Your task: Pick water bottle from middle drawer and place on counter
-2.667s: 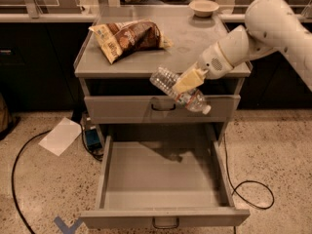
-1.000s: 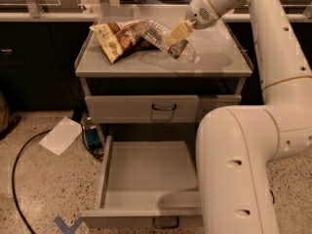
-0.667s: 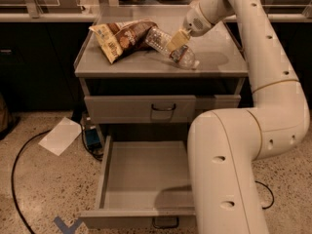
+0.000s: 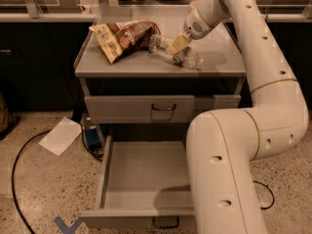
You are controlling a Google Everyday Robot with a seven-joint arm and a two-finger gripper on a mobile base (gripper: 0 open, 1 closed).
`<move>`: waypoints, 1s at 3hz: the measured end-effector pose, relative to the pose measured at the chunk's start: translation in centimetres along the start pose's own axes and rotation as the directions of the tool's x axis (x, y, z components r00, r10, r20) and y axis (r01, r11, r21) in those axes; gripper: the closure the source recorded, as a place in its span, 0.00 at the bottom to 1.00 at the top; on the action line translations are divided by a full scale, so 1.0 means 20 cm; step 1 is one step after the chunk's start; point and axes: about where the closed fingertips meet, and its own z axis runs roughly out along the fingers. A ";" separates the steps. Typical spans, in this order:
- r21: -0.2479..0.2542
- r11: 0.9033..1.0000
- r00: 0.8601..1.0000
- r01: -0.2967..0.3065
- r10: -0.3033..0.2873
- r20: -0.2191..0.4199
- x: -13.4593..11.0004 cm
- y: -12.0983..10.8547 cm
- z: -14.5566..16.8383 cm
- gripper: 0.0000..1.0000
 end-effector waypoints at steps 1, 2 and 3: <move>0.052 0.998 0.997 -0.035 0.039 -0.066 0.12 -0.08 -0.01 1.00; 0.052 0.998 0.997 -0.035 0.038 -0.066 0.11 -0.07 -0.03 1.00; 0.052 0.998 0.997 -0.035 0.039 -0.065 0.11 -0.07 -0.02 0.81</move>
Offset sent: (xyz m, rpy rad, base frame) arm 0.0058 -0.0258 -0.0138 -0.0652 0.0132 -0.0631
